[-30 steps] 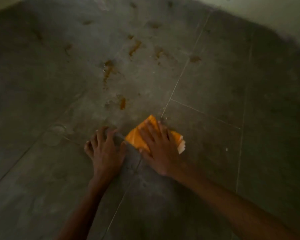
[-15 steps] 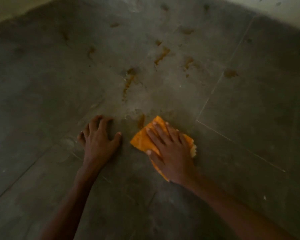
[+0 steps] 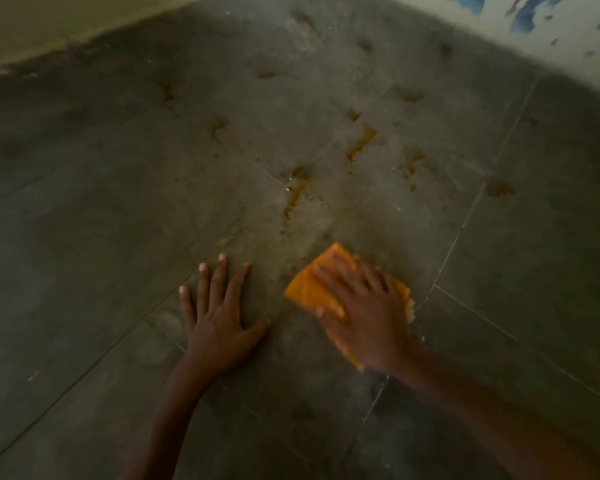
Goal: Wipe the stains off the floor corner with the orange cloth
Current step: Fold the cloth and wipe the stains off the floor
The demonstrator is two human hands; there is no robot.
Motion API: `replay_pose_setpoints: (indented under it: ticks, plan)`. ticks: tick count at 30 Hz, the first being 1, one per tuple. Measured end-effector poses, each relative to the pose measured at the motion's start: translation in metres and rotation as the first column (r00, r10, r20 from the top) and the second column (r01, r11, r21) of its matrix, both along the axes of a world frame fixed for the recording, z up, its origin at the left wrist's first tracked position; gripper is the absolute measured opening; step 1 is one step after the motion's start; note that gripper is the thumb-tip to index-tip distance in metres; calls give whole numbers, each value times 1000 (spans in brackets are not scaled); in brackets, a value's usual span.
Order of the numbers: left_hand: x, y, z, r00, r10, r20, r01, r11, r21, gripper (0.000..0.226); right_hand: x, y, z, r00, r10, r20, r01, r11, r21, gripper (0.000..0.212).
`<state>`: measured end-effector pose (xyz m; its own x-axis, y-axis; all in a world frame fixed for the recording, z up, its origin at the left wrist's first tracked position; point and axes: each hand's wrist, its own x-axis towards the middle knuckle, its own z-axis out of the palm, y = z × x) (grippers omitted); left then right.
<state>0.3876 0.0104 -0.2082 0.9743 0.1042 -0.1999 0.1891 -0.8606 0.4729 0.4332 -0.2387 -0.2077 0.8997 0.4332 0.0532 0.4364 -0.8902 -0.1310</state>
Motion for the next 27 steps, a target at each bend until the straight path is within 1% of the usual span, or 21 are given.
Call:
replay_pose_setpoints:
  ticks: [2,3,4,5,6,7,9,10,11,12,14,16,18,19,20,22,24,25,26,27]
  plan:
    - [-1,-2,-2,1000,-2,13,2,1000,-5,104,64,10,2,978,-208,-2,208,978,1,64]
    - [0,-3,-3,1000,4,26,-5,1000,3,104,91,27,4,956,-291,-27,291,957,19,63]
    - [0,-4,-4,999,9,35,-10,1000,13,103,105,48,5,941,-333,-56,334,942,26,62]
    - [-1,-4,-4,999,16,39,-17,1000,18,104,105,67,3,946,-316,-68,319,947,29,61]
    - [-1,-4,-4,999,21,42,-22,999,26,104,90,81,3,971,-234,-53,235,971,31,61]
    - [-1,-3,-3,999,23,45,-25,999,33,106,62,86,4,993,-111,-37,112,993,25,60]
    - [0,-4,-2,999,22,37,-23,999,42,108,1,67,4,991,126,-34,-125,992,18,58]
    - [1,-3,0,999,24,28,-25,999,32,108,-15,51,6,981,188,-44,-187,982,28,58]
    - [1,-3,1,999,30,20,-30,999,13,110,-15,33,5,979,199,-40,-197,980,39,57]
    - [2,-2,3,999,36,16,-36,999,-7,112,0,21,3,985,170,-21,-169,985,37,57]
    - [1,-4,5,999,30,12,-30,999,-30,113,49,12,-1,1000,-14,4,14,1000,13,59]
    - [-1,-5,7,999,45,17,-45,999,-23,113,101,32,-2,979,-201,-14,201,979,20,67]
    - [3,-4,8,998,62,12,-62,998,-15,115,131,72,0,961,-273,-50,275,961,39,69]
    - [8,-3,9,998,66,6,-65,998,-10,115,134,92,2,963,-265,-56,267,962,46,70]
    - [16,1,11,997,74,5,-74,997,-5,115,131,106,3,975,-219,-47,221,974,58,70]
    - [36,15,15,994,106,-1,-106,994,15,115,100,110,0,999,-40,5,39,998,47,65]
    - [57,35,20,993,112,-46,-109,992,70,119,67,89,-3,990,140,26,-141,990,15,60]
    - [67,46,22,993,89,-73,-82,993,89,121,67,76,-1,986,163,23,-163,987,5,59]
    - [74,55,21,994,58,-97,-48,994,96,123,80,66,-2,990,135,25,-135,991,-1,59]
    - [80,62,19,994,29,-106,-19,996,88,125,105,61,-2,998,60,32,-59,998,-12,61]
